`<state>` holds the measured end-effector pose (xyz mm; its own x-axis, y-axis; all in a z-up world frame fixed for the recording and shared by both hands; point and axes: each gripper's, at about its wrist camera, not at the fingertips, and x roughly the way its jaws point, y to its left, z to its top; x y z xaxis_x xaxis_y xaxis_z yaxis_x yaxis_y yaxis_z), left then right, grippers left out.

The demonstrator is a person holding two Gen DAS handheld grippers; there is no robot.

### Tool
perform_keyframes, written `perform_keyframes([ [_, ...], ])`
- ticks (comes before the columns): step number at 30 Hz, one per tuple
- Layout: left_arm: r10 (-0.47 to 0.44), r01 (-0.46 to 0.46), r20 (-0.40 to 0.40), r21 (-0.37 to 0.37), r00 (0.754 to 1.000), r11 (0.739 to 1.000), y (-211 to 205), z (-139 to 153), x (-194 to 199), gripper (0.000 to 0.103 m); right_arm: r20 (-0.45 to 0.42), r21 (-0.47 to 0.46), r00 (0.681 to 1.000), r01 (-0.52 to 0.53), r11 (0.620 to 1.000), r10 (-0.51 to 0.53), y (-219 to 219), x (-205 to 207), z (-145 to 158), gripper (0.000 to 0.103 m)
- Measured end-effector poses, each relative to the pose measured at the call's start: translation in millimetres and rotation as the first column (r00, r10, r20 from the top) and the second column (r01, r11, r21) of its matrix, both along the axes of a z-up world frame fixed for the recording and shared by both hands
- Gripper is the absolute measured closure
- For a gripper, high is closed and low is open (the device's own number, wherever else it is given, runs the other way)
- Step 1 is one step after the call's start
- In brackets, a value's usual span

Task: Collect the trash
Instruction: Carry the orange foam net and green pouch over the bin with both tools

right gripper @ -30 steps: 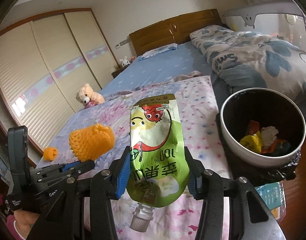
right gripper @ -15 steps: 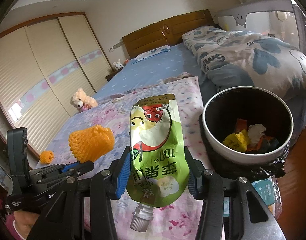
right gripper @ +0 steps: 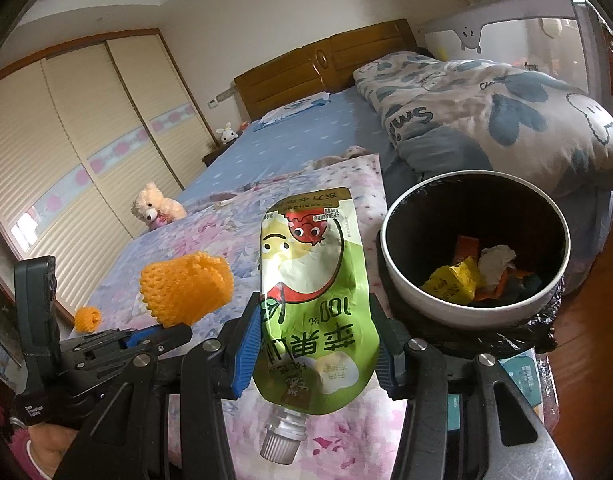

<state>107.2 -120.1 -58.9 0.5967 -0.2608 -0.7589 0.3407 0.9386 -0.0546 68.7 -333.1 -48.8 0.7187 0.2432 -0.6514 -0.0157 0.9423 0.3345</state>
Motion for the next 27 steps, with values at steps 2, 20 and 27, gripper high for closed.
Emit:
perform_keyframes([
  [2,-0.006,0.006,-0.001,-0.001,1.000,1.000,-3,0,1,0.090,-0.001,-0.002,1.000,0.005,1.000,-0.005,-1,-1,0,0.054],
  [20,-0.085,0.085,-0.003,0.010,0.996,0.996,-38,1,8,0.090,-0.020,-0.012,0.998,0.060,0.998,-0.060,-26,-5,-2,0.054],
  [27,-0.122,0.122,-0.006,0.017,0.993,0.992,-57,1,8,0.090,-0.025,-0.011,0.996,0.089,0.996,-0.089,-39,-9,-3,0.054],
])
